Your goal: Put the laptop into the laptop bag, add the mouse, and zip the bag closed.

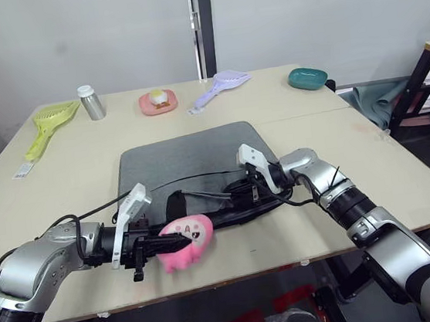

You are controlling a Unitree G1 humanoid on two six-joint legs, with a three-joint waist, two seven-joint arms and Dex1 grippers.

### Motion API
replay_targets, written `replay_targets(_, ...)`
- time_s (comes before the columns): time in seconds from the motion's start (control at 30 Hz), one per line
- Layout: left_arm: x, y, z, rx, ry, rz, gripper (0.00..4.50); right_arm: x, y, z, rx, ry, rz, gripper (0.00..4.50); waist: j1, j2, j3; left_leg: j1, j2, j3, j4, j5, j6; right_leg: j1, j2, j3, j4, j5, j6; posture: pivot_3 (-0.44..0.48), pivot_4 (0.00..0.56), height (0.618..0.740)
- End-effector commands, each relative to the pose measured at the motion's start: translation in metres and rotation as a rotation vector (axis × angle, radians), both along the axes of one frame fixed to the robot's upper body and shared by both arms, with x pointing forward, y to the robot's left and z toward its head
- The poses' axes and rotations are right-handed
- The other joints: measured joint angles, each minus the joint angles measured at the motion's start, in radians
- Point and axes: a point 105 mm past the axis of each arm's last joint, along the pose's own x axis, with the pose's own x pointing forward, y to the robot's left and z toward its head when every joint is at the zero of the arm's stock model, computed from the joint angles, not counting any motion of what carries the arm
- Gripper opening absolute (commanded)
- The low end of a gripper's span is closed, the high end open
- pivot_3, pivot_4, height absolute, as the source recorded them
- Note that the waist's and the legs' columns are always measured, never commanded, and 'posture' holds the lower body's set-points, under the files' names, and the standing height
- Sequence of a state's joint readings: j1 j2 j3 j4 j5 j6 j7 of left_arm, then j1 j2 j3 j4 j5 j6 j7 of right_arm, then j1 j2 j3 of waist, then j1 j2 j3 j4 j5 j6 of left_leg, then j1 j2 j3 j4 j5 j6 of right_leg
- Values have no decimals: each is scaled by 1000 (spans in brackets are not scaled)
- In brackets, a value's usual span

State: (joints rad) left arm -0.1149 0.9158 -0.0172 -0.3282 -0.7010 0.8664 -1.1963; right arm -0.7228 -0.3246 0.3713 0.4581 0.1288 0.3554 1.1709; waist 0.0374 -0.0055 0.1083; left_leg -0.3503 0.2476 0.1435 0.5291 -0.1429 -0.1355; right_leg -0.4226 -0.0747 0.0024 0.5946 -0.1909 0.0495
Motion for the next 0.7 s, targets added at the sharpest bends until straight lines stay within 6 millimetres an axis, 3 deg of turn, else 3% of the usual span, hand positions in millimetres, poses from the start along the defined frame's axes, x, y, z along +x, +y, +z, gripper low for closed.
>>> replay_targets(0.03, 6, -17, 4, -21, -61, -80, 213, -14, -26, -60, -201, 167, -82, 0, 0, 0, 0, 0, 0, 0, 0, 0, 0, 0, 0, 0, 0, 0, 0, 0, 150, 740)
replay_targets(0.17, 22, -41, 21, -131, -106, -83, 213, -13, -26, -59, -204, 165, -80, 0, 3, 1, 1, 0, 0, 1, 0, 0, 0, 1, 0, 0, 0, 0, 0, 0, 150, 740)
replay_targets(0.27, 22, -54, 28, -189, -94, -114, 213, -14, -26, -58, -201, 165, -81, 0, 3, 0, 0, 0, -1, 1, 0, 0, 0, 2, 0, 0, 0, 3, -6, 0, 150, 740)
replay_targets(0.43, 11, -59, 19, -160, -64, -197, 213, -14, -27, -58, -203, 168, -82, 0, 1, -2, -3, 0, -1, 1, 0, 0, 0, 2, 0, 0, 0, 4, -7, 0, 150, 740)
replay_targets(0.5, 13, -62, 21, -181, -69, -195, 213, -14, -27, -58, -203, 168, -84, 0, 1, -2, -3, 0, -1, 1, 0, 0, 0, 2, 0, 0, 0, 9, -14, 0, 150, 740)
replay_targets(0.7, 21, -57, 21, -197, -69, -142, 213, -15, -28, -58, -205, 167, -84, 0, 1, -3, -4, 0, -1, 1, 0, 0, -2, 3, 0, -1, 0, 9, -15, 0, 150, 740)
